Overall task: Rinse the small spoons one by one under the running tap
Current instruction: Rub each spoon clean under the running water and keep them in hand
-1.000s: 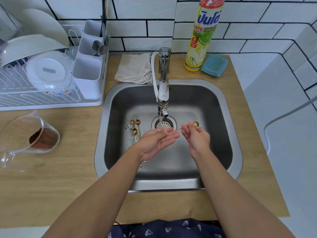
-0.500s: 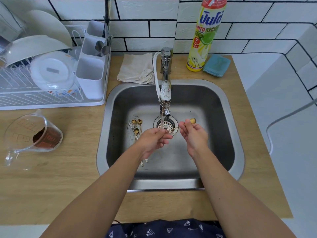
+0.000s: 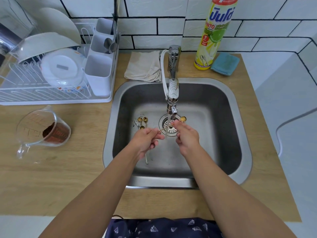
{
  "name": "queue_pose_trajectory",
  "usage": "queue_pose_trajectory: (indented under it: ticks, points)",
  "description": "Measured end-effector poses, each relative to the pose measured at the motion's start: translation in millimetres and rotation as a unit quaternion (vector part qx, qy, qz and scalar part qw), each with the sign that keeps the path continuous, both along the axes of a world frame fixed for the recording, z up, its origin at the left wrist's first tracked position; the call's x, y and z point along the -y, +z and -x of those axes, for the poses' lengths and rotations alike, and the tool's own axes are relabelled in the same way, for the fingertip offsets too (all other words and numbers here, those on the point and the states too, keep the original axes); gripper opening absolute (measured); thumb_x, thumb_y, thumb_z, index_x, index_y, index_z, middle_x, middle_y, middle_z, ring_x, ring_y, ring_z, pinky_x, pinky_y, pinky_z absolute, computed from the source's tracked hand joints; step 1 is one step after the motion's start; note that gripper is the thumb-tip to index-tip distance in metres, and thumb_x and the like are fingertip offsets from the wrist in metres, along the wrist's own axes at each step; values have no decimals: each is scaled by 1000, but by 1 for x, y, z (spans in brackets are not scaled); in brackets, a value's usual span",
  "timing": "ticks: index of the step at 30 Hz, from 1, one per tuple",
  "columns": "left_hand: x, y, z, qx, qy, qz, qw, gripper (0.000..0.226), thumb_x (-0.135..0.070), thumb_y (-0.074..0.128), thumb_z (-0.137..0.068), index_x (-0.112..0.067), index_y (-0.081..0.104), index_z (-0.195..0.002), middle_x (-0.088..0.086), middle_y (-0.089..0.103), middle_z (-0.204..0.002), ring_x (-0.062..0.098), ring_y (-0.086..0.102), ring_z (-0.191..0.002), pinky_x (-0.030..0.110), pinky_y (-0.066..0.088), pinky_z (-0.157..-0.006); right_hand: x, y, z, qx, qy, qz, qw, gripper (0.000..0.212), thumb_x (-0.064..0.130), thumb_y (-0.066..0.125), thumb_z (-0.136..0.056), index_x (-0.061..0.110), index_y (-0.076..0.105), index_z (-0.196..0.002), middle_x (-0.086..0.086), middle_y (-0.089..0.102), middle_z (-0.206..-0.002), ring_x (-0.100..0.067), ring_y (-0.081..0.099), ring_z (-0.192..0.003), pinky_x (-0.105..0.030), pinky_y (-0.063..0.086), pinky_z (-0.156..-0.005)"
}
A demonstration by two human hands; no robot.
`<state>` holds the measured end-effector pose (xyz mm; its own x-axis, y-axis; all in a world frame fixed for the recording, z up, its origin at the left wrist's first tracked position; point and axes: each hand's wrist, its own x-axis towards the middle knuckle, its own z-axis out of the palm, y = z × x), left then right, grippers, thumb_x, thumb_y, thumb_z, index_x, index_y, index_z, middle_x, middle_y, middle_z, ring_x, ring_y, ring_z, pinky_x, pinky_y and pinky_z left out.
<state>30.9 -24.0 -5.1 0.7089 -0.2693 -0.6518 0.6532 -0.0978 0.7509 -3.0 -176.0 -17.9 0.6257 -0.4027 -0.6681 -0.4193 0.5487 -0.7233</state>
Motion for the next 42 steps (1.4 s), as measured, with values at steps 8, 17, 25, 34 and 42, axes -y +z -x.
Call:
queue_pose_trajectory:
  ticks: [8,17,25,34,42]
  points:
    - [-7,-3,9,-21,-4,3,1000,23,-20,49,-106,-1,62,-105,8,75,-85,7,50,-47,18,40,-44,-4,-2,5,-5,28,13,1000,10,20,79,-90,11,80,-92,0,77,-87,-4,38,-48,-15,32,-39]
    - [-9,3,9,50,-56,-36,997,17,-17,56,-102,-5,67,-106,6,78,-89,9,55,-52,19,45,-48,-6,1,6,-8,73,28,997,15,23,76,-93,9,79,-92,-2,81,-92,-2,40,-46,-15,33,-40]
    - [-3,1,24,346,-148,-265,888,9,-13,67,-95,-7,74,-93,5,75,-76,9,74,-65,34,63,-71,-24,-2,10,-29,90,-14,995,6,14,80,-88,11,78,-93,0,76,-76,-2,45,-41,-17,36,-40]
    - [-13,1,20,361,-123,-247,891,11,-16,70,-93,-8,77,-97,3,77,-78,3,74,-69,35,63,-72,-5,3,1,-17,56,-9,998,14,21,77,-92,12,79,-81,-2,79,-90,-2,43,-43,-17,34,-39]
    - [-13,-2,20,328,-116,-207,915,5,-14,71,-93,-9,73,-92,4,76,-77,6,75,-69,30,63,-70,-1,3,-5,-9,97,7,995,17,23,71,-98,12,77,-87,-3,82,-94,-3,43,-45,-16,34,-40]
